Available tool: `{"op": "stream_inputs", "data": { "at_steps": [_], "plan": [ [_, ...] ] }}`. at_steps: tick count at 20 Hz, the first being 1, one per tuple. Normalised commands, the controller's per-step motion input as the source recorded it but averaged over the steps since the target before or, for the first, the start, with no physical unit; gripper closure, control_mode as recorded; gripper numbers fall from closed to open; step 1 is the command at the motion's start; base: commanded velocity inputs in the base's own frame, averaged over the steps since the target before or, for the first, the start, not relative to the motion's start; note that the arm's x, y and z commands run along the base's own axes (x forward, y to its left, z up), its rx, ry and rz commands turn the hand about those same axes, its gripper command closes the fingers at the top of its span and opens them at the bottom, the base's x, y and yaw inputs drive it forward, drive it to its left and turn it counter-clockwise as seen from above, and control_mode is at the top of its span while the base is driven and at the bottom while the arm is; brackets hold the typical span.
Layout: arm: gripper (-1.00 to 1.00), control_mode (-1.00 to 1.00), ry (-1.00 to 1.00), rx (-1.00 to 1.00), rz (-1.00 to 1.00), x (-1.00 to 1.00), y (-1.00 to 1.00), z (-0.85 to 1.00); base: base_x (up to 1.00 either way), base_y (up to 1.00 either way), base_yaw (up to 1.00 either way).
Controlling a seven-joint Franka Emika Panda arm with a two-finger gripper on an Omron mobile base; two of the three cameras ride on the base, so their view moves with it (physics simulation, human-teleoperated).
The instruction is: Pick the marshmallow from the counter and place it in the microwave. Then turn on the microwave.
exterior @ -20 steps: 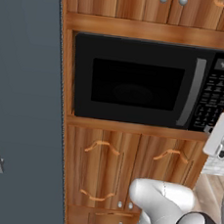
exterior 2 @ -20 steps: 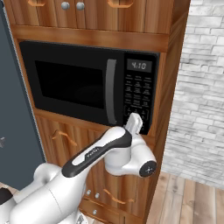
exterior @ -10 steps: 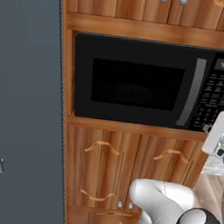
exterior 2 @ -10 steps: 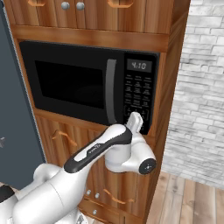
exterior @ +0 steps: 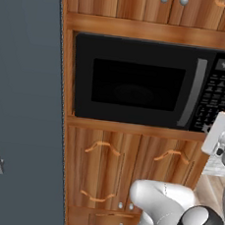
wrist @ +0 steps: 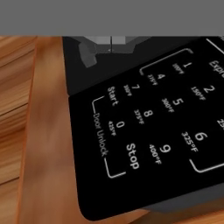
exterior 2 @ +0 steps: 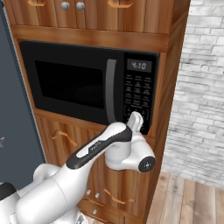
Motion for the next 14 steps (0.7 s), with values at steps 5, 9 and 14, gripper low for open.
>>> {"op": "stream_inputs", "data": {
  "at_steps": [5, 9, 14],
  "plan": [
    [1.0, -1.0, 0.02, 0.0, -0.01, 0.07, -0.01, -0.04, 0.0, 0.0, 0.0],
    [1.0, -1.0, 0.02, 0.0, -0.01, 0.07, -0.01, -0.03, 0.0, 0.0, 0.0],
    [1.0, -1.0, 0.02, 0.0, -0.01, 0.06, -0.01, -0.01, 0.0, 0.0, 0.0]
  ]
}}
